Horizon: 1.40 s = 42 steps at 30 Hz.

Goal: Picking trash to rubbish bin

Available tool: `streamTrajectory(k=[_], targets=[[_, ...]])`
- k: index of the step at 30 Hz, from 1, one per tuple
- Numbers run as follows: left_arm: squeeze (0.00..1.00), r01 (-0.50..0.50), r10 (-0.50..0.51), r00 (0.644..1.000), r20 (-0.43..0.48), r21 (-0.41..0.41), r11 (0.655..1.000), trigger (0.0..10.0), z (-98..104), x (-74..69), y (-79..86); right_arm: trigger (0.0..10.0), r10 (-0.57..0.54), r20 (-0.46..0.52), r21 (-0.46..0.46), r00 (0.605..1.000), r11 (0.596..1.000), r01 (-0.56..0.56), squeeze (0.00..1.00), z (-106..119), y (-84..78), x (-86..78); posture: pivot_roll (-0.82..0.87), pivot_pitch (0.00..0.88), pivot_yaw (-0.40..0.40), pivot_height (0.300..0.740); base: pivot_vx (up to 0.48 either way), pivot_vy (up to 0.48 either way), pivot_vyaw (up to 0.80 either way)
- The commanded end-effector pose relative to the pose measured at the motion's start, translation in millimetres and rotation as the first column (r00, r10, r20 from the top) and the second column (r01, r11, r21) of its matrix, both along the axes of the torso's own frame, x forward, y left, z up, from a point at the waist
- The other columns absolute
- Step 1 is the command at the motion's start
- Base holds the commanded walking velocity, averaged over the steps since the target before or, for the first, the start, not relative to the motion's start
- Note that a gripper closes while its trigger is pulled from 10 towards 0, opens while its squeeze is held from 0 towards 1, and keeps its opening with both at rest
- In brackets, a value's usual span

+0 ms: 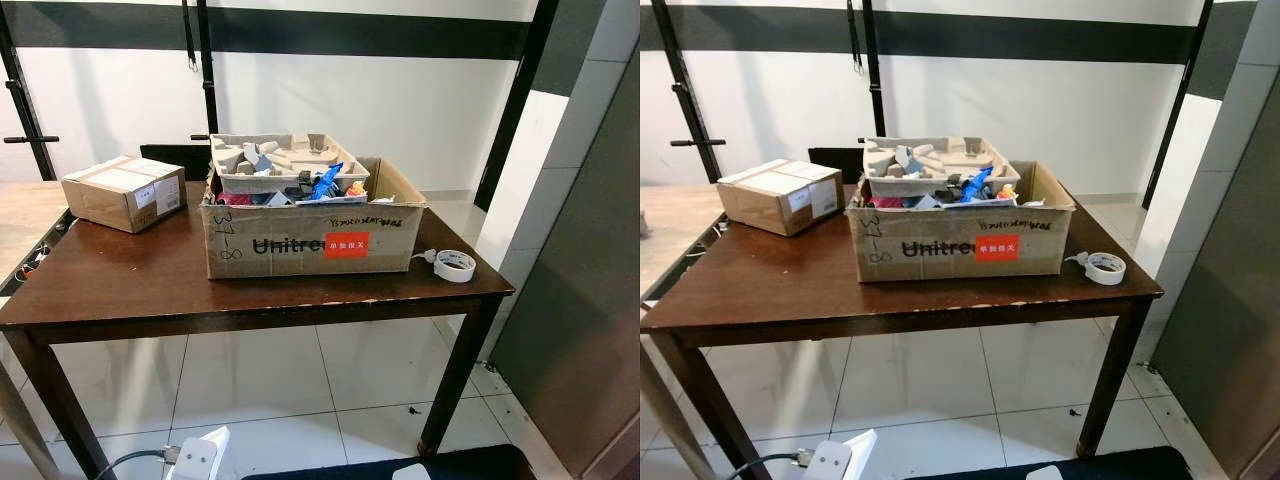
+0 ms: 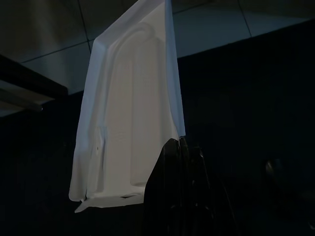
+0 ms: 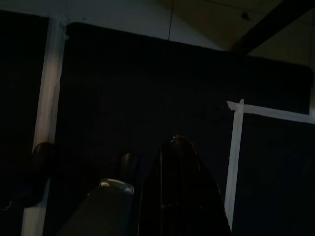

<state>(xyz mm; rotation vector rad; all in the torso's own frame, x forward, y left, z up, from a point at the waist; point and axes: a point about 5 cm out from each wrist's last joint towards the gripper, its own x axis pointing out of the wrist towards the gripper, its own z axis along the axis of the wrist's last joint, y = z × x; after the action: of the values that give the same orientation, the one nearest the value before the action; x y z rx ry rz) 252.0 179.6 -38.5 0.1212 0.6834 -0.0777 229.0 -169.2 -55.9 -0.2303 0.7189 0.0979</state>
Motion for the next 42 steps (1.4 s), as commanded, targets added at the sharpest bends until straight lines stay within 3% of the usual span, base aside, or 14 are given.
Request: streamTrajectory(k=[1,42], targets=[[0.0,-0.006,0.006,1.0,-0.022,-0.013,1.0,10.0,-3.4,-3.5,-1.8,10.0,-0.014,-0.025,0.003,1.0,1.0,0.014,0.0,-3.1,-1.3,-4.0,-0.01,0.058,-0.02,0.74,0.244,0.0,0.0],[0.0,-0.009,0.008,1.0,-0.023,-0.02,1.0,10.0,-3.6,-4.4,0.2,10.0,-0.017,-0.026,0.006,0.999,1.0,0.017,0.0,-4.0,-0.4,-5.5,-0.01,0.067,-0.018,0.74,0.251,0.0,0.0]])
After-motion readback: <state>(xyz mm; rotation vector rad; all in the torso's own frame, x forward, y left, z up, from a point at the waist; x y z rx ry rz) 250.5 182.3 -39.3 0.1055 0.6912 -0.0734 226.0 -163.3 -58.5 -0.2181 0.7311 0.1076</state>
